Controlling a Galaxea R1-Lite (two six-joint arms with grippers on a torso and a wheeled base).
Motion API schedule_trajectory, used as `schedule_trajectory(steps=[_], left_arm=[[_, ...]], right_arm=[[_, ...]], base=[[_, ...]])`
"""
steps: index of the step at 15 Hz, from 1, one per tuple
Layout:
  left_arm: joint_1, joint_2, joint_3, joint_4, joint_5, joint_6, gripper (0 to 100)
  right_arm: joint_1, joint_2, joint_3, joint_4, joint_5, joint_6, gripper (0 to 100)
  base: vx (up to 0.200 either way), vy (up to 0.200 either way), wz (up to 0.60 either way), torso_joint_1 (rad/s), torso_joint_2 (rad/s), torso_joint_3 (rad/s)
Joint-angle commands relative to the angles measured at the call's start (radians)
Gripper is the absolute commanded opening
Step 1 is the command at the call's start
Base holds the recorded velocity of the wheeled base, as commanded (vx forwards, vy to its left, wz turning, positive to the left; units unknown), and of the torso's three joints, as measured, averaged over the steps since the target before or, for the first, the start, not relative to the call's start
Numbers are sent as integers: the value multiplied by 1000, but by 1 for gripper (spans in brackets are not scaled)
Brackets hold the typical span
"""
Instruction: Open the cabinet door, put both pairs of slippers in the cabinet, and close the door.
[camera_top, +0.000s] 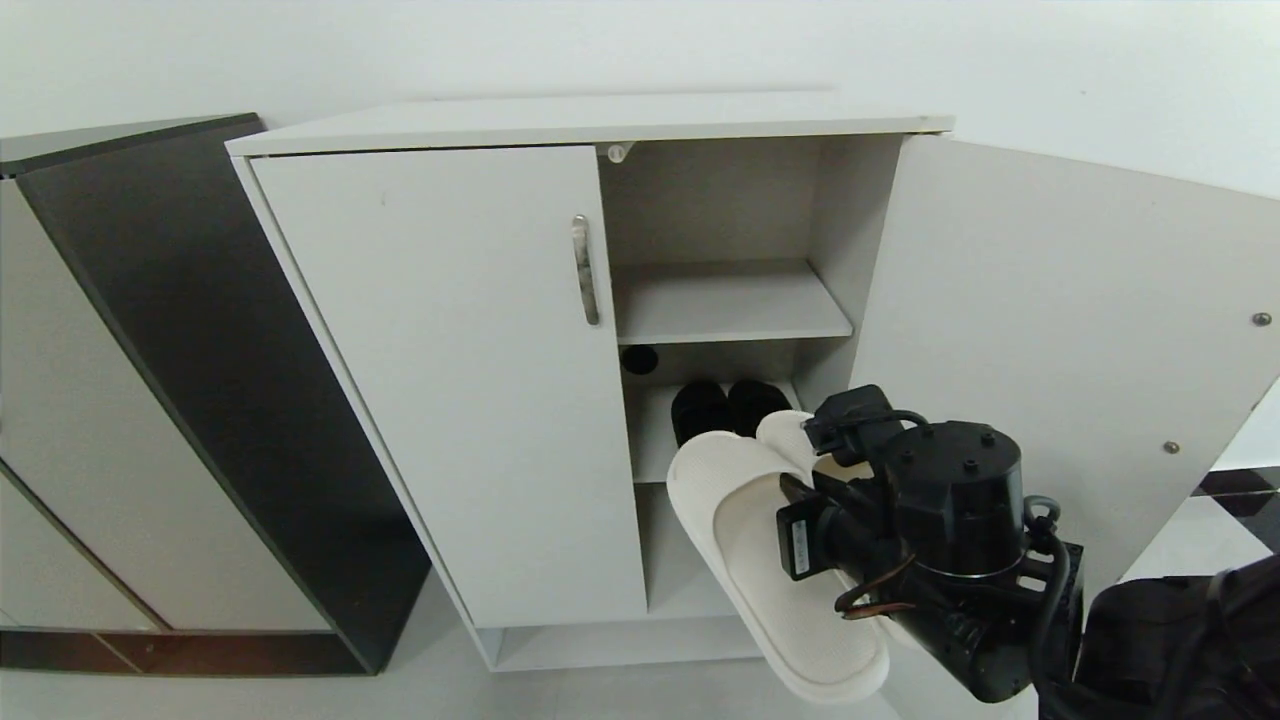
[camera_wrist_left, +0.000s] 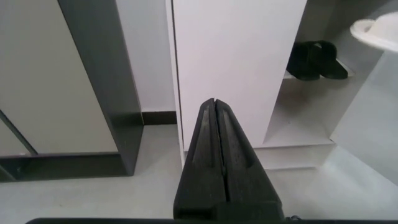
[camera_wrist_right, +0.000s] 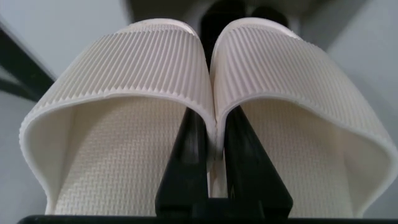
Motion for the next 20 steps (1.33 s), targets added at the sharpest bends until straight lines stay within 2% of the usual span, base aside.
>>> schedule_trajectory(steps=[1,3,6,7,9,10,11,16,20], left_arm=[[-1,0,0,0,0,0,0],[-1,1,0,0,0,0,0],[-1,0,0,0,0,0,0],[-1,0,0,0,0,0,0],[-1,0,0,0,0,1,0],[-1,0,0,0,0,0,0],[-1,0,0,0,0,1,0],[-1,0,0,0,2,0,0],[-1,0,0,0,0,1,0]], right_arm=[[3,9,-5,-11,3,-2,0],[7,35,-28,-51,-17,-42,0],[44,98,-185,35,-178,-7,0],[63,124,-306,163,-256,59,0],[83,127,-445,357,-277,116,0],[84,127,-485,400,-302,126,0],[87,143,-570,440,-373,130,0],[63,147,-599,405,-382,51,0],[58,149,-599,397,-379,48,0]], base=[[0,0,0,0,0,0],[0,0,0,0,0,0],[0,0,0,0,0,0],[0,0,0,0,0,0],[0,0,0,0,0,0],[0,0,0,0,0,0],[0,0,0,0,0,0],[0,0,0,0,0,0],[0,0,0,0,0,0]])
